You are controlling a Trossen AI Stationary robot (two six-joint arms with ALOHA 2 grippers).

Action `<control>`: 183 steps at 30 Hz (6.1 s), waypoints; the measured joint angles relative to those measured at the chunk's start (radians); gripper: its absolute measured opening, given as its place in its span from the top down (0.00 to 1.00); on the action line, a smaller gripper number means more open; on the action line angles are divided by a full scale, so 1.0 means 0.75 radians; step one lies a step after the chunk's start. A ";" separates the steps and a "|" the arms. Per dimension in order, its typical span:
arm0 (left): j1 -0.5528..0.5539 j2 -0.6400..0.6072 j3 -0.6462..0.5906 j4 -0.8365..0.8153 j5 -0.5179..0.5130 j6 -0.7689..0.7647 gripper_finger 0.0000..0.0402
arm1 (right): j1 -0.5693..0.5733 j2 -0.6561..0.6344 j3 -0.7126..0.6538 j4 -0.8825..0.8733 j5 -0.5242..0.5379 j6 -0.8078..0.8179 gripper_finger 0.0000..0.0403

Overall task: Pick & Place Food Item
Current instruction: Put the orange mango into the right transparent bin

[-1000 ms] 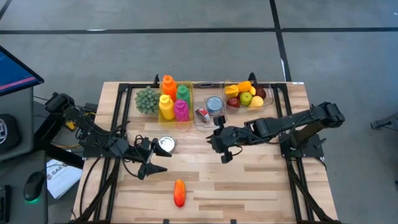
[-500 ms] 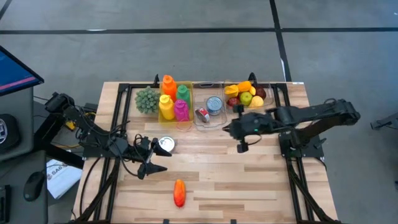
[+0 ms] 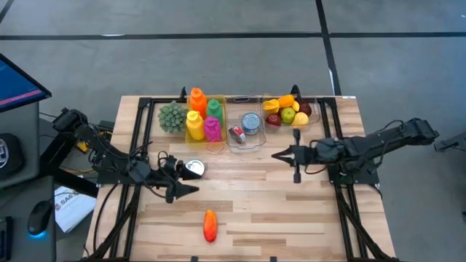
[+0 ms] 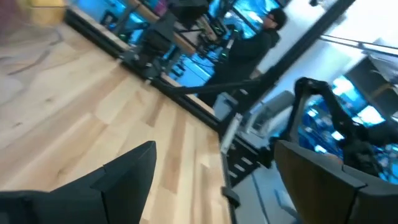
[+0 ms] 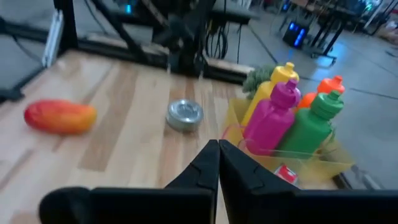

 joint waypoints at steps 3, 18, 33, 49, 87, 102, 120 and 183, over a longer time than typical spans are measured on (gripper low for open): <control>0.000 0.037 0.030 0.000 -0.032 -0.007 0.24 | 0.011 -0.077 -0.104 0.099 0.001 0.021 0.99; -0.036 0.516 0.504 -0.054 -0.023 -0.172 0.29 | 0.032 -0.264 -0.200 0.053 0.003 0.057 0.99; -0.040 0.866 1.156 -0.593 0.108 -0.387 0.29 | 0.032 -0.276 -0.200 -0.001 0.000 0.042 0.99; -0.023 0.951 1.228 -1.453 0.444 -1.326 0.29 | 0.028 -0.276 -0.199 0.026 0.004 -0.044 0.99; -0.026 1.216 1.173 -1.419 0.610 -1.511 0.29 | 0.028 -0.276 -0.199 0.021 0.004 -0.060 0.99; -0.033 1.282 1.173 -1.331 0.703 -1.446 0.31 | 0.028 -0.276 -0.199 0.016 0.004 -0.060 0.99; 0.027 1.200 1.172 -1.296 0.643 -1.094 0.41 | 0.028 -0.276 -0.199 0.013 0.004 -0.060 0.99; 0.516 0.654 0.558 0.143 0.312 0.870 0.40 | 0.027 0.501 -0.169 1.363 0.004 -0.183 0.94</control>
